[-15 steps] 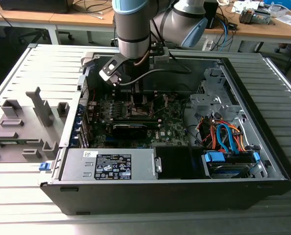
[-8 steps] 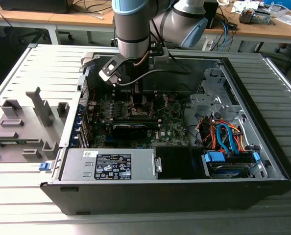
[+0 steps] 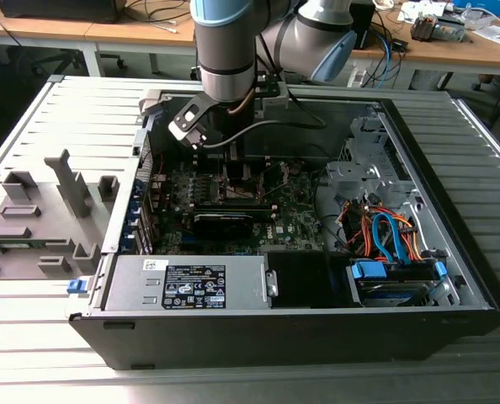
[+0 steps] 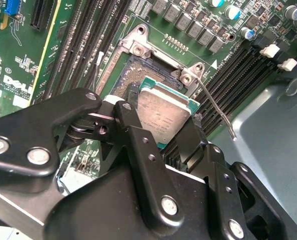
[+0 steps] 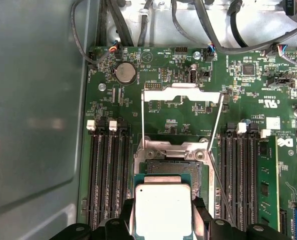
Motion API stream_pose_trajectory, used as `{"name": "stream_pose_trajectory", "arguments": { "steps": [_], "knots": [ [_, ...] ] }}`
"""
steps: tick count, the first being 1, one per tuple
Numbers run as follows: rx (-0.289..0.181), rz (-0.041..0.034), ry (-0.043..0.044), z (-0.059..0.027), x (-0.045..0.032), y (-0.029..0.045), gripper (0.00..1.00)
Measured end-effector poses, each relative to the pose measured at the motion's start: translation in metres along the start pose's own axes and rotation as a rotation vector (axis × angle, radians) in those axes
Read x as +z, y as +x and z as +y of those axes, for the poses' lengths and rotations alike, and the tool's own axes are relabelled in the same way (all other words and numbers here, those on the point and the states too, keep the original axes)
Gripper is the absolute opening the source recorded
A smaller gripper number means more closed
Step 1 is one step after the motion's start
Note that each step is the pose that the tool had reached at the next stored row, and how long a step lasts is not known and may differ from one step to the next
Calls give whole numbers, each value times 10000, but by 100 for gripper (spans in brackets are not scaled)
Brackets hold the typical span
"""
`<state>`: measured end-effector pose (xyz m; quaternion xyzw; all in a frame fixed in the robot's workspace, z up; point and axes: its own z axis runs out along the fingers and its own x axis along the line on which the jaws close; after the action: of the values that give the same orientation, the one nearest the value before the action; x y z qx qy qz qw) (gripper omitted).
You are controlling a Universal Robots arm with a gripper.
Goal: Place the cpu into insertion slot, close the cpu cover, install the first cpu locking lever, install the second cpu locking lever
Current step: 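Place the cpu into insertion slot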
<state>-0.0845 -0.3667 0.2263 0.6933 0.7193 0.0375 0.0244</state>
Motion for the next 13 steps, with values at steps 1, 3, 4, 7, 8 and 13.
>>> {"name": "stream_pose_trajectory", "arguments": {
  "steps": [1, 3, 4, 7, 8, 13],
  "knots": [
    [0, 0, 0, -1, 1, 0, 54],
    [0, 0, 0, -4, 4, 0, 54],
    [0, 0, 0, -5, 5, 0, 54],
    [1, 0, 0, -11, 7, 0, 54],
    [0, 0, 0, -13, 8, 0, 54],
    [0, 0, 0, -24, 19, 1, 54]
  ]
}}
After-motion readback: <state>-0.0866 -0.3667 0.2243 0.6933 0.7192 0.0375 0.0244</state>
